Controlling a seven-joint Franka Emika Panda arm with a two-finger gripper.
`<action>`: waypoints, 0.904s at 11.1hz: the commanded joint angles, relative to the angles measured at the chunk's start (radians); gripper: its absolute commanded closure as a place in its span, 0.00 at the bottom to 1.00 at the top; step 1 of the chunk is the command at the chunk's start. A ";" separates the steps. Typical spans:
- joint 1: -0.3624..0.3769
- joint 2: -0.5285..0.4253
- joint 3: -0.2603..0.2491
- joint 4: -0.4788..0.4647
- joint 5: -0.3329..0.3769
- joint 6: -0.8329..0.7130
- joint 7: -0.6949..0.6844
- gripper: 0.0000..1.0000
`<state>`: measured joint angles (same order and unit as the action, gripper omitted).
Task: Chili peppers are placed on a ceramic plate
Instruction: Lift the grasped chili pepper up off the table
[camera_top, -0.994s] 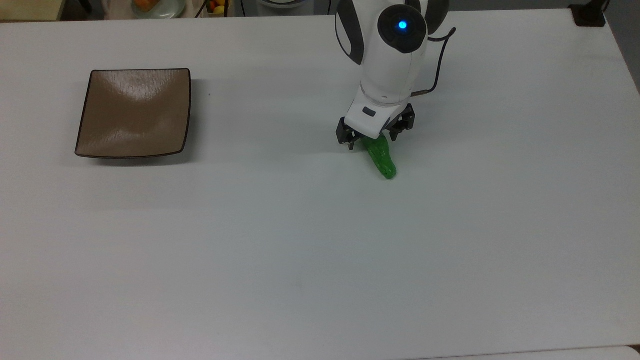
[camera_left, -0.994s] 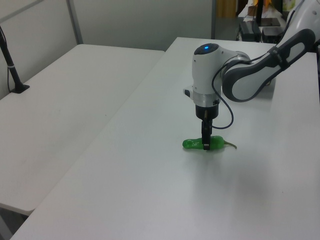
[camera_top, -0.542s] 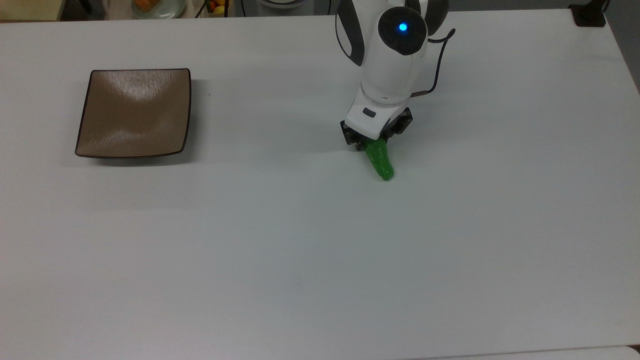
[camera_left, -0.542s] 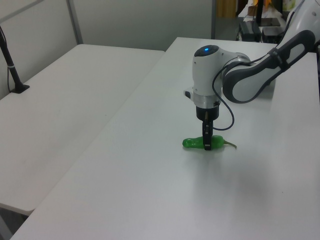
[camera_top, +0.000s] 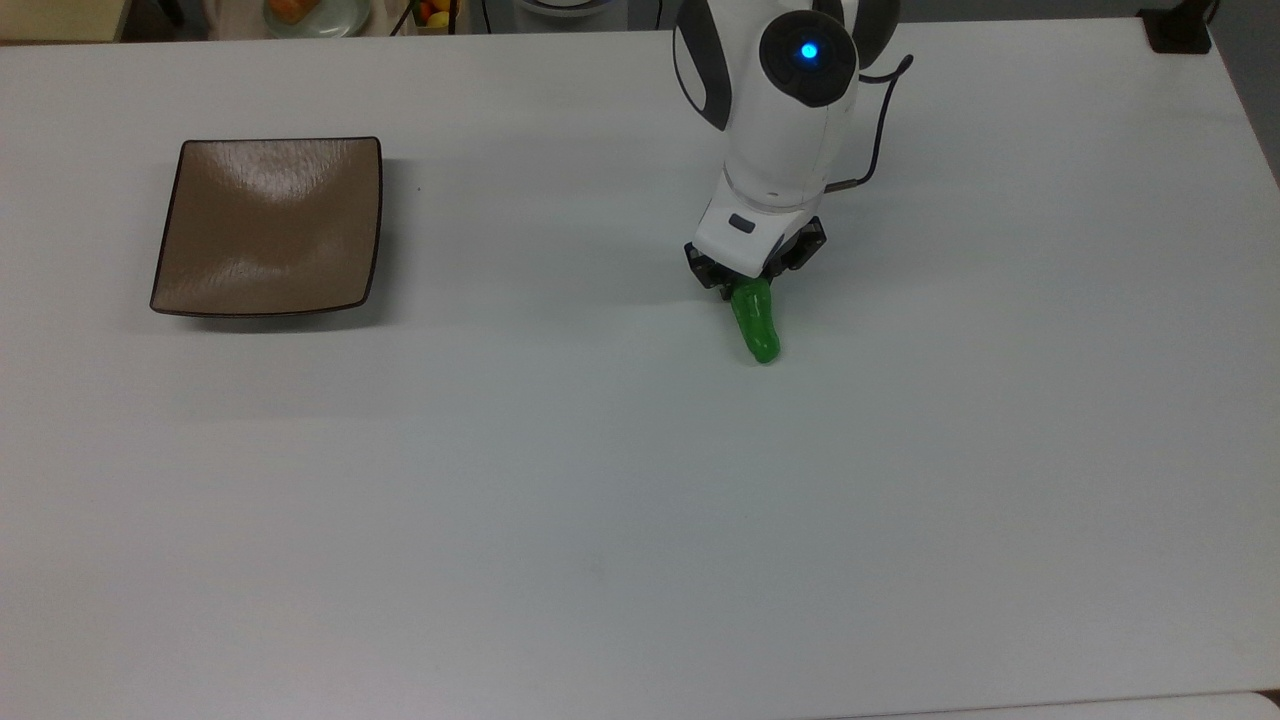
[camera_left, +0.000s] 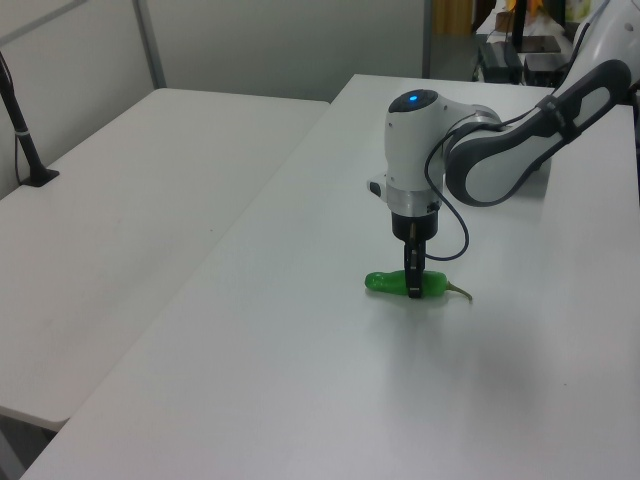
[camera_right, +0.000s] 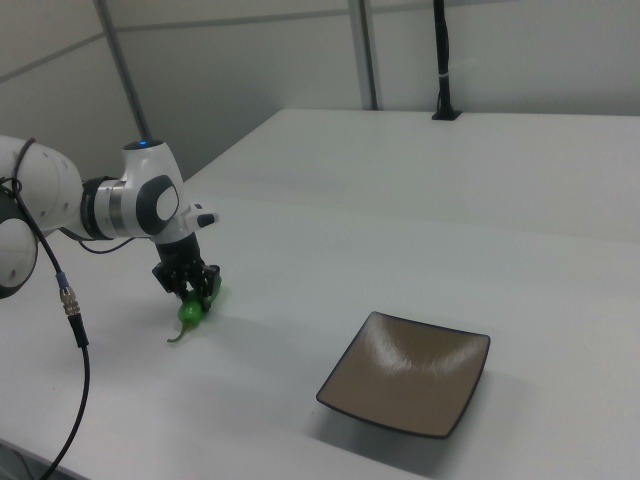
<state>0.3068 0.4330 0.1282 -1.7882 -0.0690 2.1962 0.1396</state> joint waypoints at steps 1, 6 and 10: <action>-0.001 -0.095 -0.004 -0.010 -0.020 -0.039 0.011 0.95; -0.096 -0.298 -0.005 -0.007 0.000 -0.194 -0.078 0.94; -0.205 -0.341 -0.010 0.088 0.053 -0.375 -0.187 0.94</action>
<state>0.1619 0.1113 0.1217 -1.7376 -0.0640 1.8918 0.0411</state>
